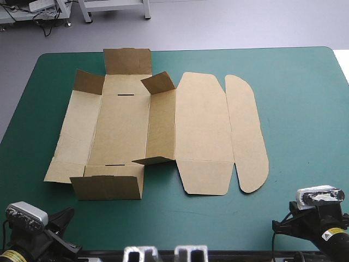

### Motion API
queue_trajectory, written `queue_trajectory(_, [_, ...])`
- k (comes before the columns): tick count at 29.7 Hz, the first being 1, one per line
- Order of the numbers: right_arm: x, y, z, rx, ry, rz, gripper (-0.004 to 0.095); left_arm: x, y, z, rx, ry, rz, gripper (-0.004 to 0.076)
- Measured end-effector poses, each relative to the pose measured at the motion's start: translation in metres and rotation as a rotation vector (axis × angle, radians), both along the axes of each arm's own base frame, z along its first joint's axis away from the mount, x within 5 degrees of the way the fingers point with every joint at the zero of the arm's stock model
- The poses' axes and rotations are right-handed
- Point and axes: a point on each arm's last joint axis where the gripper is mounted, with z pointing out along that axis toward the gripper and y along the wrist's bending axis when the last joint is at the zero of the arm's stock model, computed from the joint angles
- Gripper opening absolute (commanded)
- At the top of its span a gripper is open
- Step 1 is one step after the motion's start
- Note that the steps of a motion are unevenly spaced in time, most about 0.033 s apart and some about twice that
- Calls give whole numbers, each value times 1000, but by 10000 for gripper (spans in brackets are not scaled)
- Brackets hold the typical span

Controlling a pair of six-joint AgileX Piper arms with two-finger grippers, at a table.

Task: Fold the box

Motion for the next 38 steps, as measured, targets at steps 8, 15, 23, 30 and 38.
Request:
queue_trajectory(8, [0,0,0,0,0,0,-5,0,1,0,6,-2,4,-10])
queue_trajectory(15, [0,0,0,0,0,0,-5,4,1,24,9,-32,12,-10])
queue_trajectory(23, [0,0,0,0,0,0,-5,47,-11,101,51,-28,48,-10])
queue_trajectory(30, [0,0,0,0,0,0,-5,124,-36,139,139,48,73,-10])
queue_trajectory(38, [0,0,0,0,0,0,-5,214,-57,145,171,142,129,-9])
